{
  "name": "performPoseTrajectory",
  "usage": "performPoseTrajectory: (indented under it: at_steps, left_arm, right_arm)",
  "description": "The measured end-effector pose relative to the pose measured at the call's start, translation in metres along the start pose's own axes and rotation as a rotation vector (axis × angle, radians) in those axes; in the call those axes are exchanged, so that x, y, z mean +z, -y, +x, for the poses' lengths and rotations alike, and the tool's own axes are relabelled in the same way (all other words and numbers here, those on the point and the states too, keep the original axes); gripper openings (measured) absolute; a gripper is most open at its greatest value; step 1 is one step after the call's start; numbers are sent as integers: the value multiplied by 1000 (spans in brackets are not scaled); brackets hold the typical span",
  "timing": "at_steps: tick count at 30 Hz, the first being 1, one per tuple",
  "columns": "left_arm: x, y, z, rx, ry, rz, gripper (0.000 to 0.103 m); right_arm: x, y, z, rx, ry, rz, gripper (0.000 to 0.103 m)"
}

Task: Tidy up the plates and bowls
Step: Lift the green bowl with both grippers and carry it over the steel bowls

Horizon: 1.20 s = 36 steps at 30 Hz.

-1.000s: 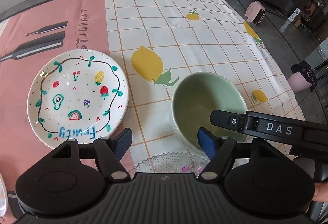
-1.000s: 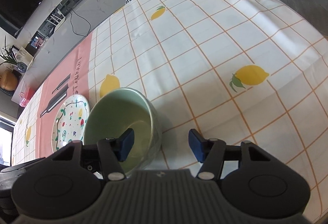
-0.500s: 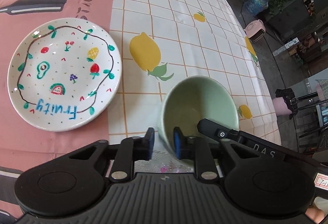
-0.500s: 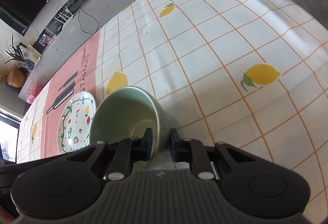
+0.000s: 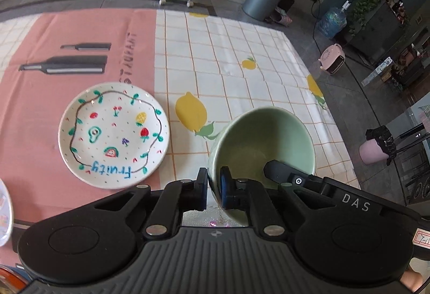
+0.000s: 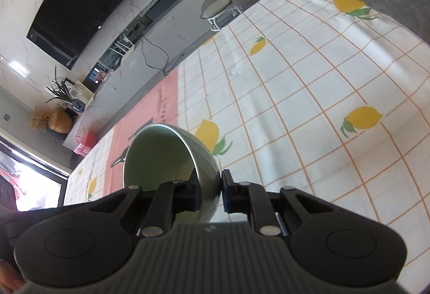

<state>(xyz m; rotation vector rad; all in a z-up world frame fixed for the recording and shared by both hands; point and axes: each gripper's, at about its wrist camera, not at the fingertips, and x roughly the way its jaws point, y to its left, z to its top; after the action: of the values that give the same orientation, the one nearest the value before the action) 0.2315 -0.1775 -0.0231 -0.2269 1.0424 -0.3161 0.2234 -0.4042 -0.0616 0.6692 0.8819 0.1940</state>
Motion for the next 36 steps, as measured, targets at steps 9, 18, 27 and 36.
performPoseTrajectory:
  at_steps: [9,18,27,36]
  left_arm:
    - [-8,13,-52,101,76,107,10]
    - [-29,-3,-106,198,95,120,11]
    - [-60,-37,-151,217,154,68,12]
    - [-98,-77,-178,229,188,-31,12]
  right_arm:
    - [-9,-29,-19,92,25,-32,9]
    - [-35,-79,-39,157,24,-169,9]
    - [-71,-134,-50,183,10,-334,9]
    - [-113,-175,-48,210,-53,-493,9]
